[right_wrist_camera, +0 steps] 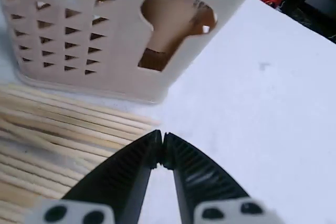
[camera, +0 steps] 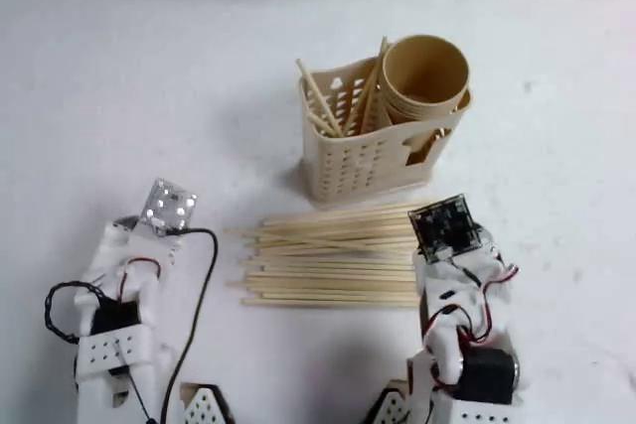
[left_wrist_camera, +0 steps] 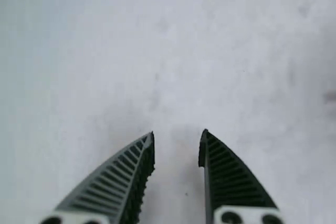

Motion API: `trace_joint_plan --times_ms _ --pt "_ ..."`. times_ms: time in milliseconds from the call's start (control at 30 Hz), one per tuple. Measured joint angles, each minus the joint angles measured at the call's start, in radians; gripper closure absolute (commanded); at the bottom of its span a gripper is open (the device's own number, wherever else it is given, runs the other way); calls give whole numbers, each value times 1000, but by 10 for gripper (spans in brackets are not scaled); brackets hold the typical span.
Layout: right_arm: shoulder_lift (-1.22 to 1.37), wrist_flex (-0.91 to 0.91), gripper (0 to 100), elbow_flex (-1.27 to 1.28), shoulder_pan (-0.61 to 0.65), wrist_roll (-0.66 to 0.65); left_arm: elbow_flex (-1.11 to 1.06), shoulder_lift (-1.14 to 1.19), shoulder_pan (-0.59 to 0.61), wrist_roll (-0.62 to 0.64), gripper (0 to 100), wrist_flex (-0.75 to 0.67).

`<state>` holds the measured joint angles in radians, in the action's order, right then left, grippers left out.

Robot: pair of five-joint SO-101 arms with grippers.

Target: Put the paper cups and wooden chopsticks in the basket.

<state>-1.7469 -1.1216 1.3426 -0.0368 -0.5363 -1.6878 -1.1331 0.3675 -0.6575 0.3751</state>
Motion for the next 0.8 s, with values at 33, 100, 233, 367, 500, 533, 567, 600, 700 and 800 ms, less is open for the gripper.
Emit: trace_joint_plan --times_ms 33,100,233,367,500,533,567,600,700,800 --pt "38 -14 974 -32 23 -3 0 0 0 0 845 0" --pt "144 -26 974 -98 74 -5 0 0 0 0 845 0" --pt "443 -31 973 -252 221 -26 0 0 0 0 845 0" --pt "778 -31 940 -413 388 -35 0 0 0 -2 845 0" --pt "1080 -31 887 -522 546 -75 0 0 0 -2 845 0" --pt "1143 -29 895 -532 577 -97 0 0 0 -3 845 0" --pt "1198 -20 904 -535 603 -114 0 0 0 -8 845 0" --pt "1244 6 909 -535 618 -132 0 0 0 -8 845 0" --pt "1335 109 910 -526 628 -183 0 0 0 -8 845 0" --pt "1393 212 902 -489 631 -230 0 0 0 -8 845 0"
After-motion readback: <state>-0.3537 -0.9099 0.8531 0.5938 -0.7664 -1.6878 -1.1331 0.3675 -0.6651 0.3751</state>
